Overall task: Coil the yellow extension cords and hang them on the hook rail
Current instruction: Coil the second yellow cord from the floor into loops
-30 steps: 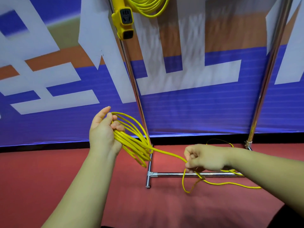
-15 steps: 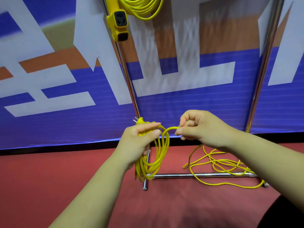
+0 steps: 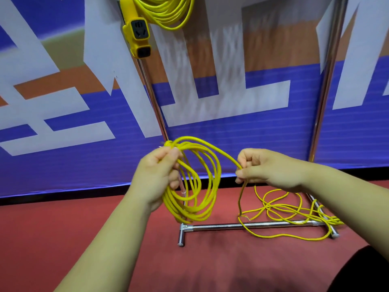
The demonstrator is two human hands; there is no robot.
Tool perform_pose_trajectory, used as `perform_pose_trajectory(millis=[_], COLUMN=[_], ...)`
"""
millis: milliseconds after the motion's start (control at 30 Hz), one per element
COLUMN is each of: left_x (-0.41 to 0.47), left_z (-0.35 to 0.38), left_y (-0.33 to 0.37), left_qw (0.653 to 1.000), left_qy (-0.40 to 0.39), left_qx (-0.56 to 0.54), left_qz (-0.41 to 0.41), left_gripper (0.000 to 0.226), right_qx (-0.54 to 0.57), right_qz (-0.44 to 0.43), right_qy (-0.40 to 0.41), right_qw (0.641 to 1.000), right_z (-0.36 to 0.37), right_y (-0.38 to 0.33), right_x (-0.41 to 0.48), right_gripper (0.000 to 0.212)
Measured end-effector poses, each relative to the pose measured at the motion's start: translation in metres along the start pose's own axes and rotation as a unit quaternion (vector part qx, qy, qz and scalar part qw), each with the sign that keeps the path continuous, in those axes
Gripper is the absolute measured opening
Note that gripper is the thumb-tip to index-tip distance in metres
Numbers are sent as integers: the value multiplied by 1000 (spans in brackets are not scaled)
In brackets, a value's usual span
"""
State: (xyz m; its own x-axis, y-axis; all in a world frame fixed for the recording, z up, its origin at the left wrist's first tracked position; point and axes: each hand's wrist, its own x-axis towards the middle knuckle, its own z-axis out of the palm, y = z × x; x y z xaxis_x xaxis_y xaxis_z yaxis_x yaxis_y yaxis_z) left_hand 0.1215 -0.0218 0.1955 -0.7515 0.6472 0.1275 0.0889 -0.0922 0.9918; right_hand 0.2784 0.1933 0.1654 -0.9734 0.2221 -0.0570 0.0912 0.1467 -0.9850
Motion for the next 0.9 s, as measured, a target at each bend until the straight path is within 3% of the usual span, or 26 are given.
perform_pose_trajectory(millis=[100,367,500,633,767,833,900], left_x=[6,16,17,18,17,17,19], left_z=[-12,-21,-26,-31,-32,-34,-37], left_y=[3,-12,-9,-10,-14,-15,-18], left_qw=[999,993,987,982,982,982,980], left_qy=[44,115,158,183,183,180,188], left_qx=[-25,13,-12,-37,-41,-50,-63], left_qz=[15,7,19,12,5,-1,-11], left_gripper=[24,19,21,21,19,13,25], right_qx=[3,-82,-90,-96,-119,-89,-22], right_qz=[34,20,7,25,32,35,37], right_qy=[-4,-5,-54,-87,-77,-50,-9], right_qw=[999,996,994,991,989,994,999], right_z=[-7,-7,-1,6,8,6,5], right_y=[10,16,16,16,14,12,6], right_x=[-1,0,4,3,3,2,3], right_gripper=[25,17,28,22,21,20,19])
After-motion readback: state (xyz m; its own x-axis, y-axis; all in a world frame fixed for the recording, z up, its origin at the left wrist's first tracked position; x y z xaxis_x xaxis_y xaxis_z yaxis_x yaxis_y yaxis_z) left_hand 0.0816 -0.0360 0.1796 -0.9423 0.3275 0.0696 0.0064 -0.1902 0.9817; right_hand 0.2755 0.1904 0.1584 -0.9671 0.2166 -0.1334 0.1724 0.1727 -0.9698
